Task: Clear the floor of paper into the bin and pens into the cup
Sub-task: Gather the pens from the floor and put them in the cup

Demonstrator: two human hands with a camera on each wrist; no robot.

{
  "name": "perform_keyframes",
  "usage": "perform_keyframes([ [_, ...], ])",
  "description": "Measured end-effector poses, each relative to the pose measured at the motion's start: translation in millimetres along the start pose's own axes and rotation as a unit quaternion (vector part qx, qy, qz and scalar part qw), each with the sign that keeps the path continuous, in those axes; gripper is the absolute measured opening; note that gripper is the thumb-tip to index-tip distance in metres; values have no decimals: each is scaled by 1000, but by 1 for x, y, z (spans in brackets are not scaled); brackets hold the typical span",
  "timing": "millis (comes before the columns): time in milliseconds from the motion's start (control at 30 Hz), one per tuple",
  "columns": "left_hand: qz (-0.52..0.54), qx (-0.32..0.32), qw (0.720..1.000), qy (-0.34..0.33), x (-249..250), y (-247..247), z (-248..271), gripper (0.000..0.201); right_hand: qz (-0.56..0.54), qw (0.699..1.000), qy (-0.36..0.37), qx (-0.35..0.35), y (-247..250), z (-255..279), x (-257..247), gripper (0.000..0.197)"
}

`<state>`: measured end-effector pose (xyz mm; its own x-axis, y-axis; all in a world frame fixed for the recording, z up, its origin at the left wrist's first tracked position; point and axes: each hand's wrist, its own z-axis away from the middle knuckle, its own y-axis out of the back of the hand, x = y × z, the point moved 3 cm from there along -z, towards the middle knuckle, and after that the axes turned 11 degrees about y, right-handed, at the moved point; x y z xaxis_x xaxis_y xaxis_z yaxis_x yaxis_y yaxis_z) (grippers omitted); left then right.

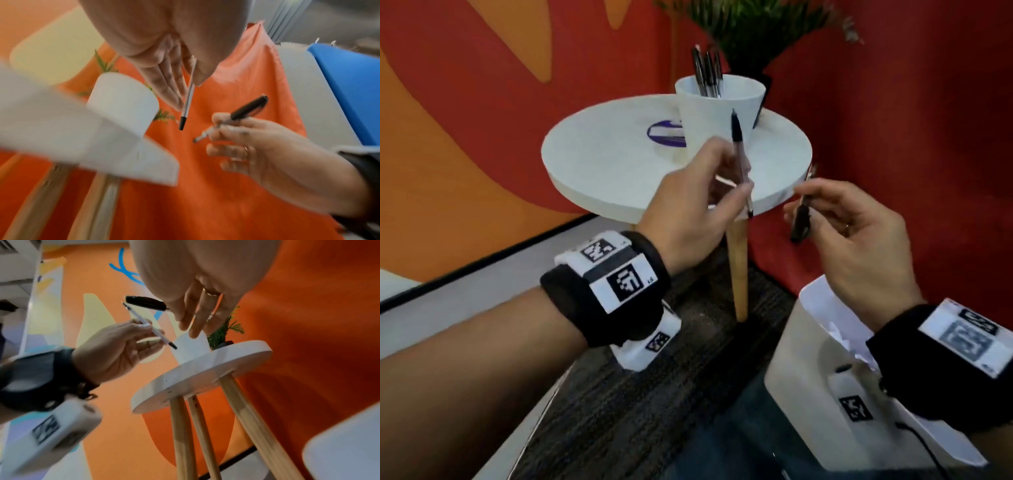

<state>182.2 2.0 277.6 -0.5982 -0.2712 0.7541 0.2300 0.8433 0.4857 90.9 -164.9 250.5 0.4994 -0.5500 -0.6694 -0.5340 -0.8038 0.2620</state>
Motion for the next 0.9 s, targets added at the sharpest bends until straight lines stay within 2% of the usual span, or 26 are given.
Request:
perform_keyframes([
  [167, -31, 135, 989, -60, 33, 44, -84, 12, 47, 997, 52, 21, 11, -55, -14, 30],
  [233, -53, 182, 980, -52, 35, 56, -113, 23, 80, 994, 68, 36, 15, -79, -22, 27],
  [300, -81, 200, 976, -21, 29, 61, -136, 26, 115, 989, 82, 46, 18, -100, -29, 20],
  [467, -190, 147, 960, 143, -10, 54, -159, 17, 140, 985, 88, 48, 7, -149, -42, 23],
  [533, -202, 124, 957, 171, -21, 52, -159, 23, 144, 985, 89, 37, -5, -163, -48, 20],
  [633, -190, 108, 960, 176, -24, 54, -158, 44, 166, 983, 78, -5, -32, -178, -51, 18],
  [733, -160, 109, 966, 170, -18, 59, -155, 52, 220, 974, 34, -51, -55, -189, -41, 18],
  [833, -146, 117, 970, 156, -12, 64, -146, 47, 280, 957, -26, -69, -66, -192, -20, 32],
  [900, -136, 123, 971, 150, -10, 67, -135, 36, 296, 952, -47, -66, -72, -192, -13, 30],
])
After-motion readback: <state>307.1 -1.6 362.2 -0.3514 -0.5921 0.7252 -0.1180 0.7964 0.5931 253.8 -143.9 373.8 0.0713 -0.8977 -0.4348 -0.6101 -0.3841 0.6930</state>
